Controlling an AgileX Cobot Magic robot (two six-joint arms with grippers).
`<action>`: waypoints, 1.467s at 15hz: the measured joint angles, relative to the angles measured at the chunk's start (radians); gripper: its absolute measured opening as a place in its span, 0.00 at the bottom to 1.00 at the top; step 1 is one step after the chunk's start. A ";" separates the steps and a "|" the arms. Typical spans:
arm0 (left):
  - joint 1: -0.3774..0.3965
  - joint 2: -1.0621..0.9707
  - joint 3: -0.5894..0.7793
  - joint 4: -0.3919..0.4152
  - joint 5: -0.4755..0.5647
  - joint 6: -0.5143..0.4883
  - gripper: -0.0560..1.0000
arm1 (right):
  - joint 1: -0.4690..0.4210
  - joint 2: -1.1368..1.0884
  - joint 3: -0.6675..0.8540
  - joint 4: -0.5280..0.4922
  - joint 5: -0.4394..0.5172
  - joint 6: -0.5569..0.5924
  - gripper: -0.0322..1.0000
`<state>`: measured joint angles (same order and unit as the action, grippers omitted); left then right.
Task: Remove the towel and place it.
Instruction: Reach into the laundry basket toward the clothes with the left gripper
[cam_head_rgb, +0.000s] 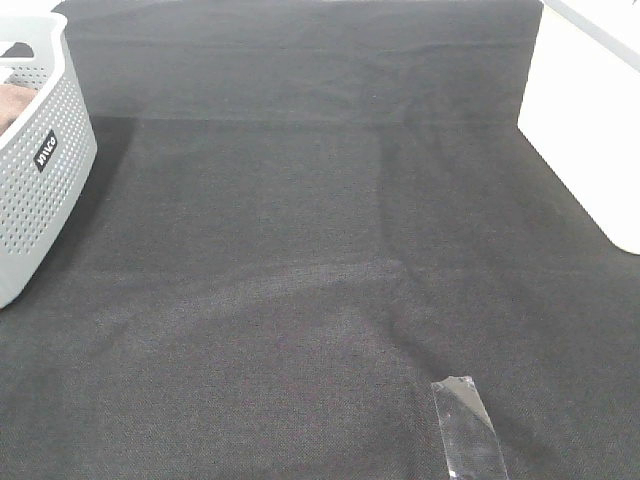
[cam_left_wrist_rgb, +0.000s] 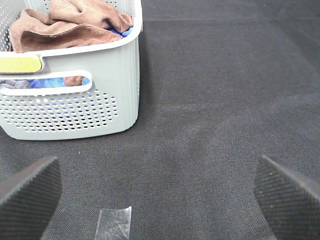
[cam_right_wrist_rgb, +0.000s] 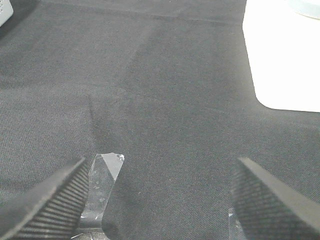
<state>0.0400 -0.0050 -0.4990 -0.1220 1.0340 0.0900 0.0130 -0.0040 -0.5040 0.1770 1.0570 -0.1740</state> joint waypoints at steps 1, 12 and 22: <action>0.000 0.000 0.000 0.000 0.000 0.000 0.99 | 0.000 0.000 0.000 0.000 0.000 0.000 0.76; 0.000 0.000 0.000 0.000 0.000 0.000 0.99 | 0.000 0.000 0.000 0.000 0.000 0.000 0.76; 0.000 0.000 0.000 0.000 0.000 0.000 0.99 | 0.000 0.000 0.000 0.000 0.000 0.000 0.76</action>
<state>0.0400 -0.0050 -0.4990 -0.1220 1.0340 0.0900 0.0130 -0.0040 -0.5040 0.1770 1.0570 -0.1740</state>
